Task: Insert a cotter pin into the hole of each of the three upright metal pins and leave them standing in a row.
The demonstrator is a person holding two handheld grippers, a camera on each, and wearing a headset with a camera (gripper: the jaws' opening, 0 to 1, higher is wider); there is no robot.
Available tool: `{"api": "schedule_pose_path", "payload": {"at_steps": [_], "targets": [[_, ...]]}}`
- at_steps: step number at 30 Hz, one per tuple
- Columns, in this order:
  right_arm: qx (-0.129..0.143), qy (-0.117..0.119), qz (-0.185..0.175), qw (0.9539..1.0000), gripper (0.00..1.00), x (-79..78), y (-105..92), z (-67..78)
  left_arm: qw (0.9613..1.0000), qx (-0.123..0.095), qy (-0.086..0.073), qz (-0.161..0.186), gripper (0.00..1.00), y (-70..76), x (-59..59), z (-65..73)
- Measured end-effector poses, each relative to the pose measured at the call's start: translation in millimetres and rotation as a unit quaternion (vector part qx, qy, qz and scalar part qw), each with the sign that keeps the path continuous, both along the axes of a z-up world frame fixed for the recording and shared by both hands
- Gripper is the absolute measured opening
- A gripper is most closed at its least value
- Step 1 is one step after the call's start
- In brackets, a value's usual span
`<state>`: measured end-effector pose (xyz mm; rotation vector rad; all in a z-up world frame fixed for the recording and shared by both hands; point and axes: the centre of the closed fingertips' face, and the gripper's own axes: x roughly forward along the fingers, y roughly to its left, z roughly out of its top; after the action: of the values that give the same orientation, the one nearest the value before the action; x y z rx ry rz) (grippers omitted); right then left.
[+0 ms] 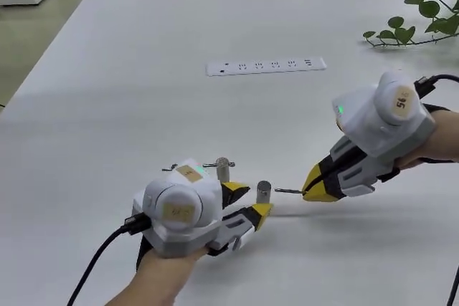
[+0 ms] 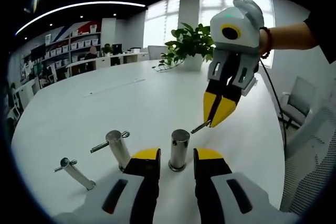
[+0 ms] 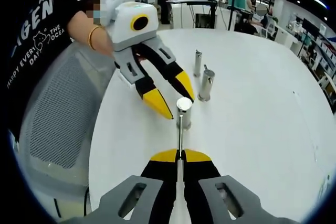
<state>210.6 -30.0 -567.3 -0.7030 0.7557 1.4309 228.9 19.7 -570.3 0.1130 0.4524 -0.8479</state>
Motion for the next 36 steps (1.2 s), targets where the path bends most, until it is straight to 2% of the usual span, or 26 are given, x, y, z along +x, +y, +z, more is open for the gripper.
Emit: {"api": "schedule_pose_path", "payload": {"at_steps": [7, 11, 21, 24, 31, 36], "targets": [[0.003, 0.001, 0.001, 1.0, 0.0, 1.7, 1.0, 0.2, 1.0, -0.001, 0.005, 0.001, 0.2, -5.4, 6.3, -4.0], [0.007, 0.002, 0.003, 1.0, 0.0, 2.2, 3.5, 0.3, 0.9999, 0.007, 0.007, -0.006, 0.18, -9.2, 4.5, -7.1], [0.005, -0.004, 0.011, 0.9999, 0.0, 3.7, 6.4, 1.8, 0.9998, 0.018, 0.011, -0.004, 0.15, -8.5, 4.8, -11.5], [0.005, -0.004, 0.01, 0.9999, 0.0, 4.3, 6.6, 1.1, 0.9998, 0.014, 0.016, -0.004, 0.11, -9.5, 4.3, -12.8], [0.004, -0.006, 0.015, 0.9999, 0.0, 5.4, 8.1, -0.2, 0.9998, 0.017, 0.013, -0.007, 0.11, -10.9, 4.5, -13.4], [0.003, -0.009, 0.024, 0.9997, 0.0, 6.1, 10.7, -0.9, 0.9996, 0.023, 0.005, -0.017, 0.1, -11.2, 4.9, -13.7]]}}
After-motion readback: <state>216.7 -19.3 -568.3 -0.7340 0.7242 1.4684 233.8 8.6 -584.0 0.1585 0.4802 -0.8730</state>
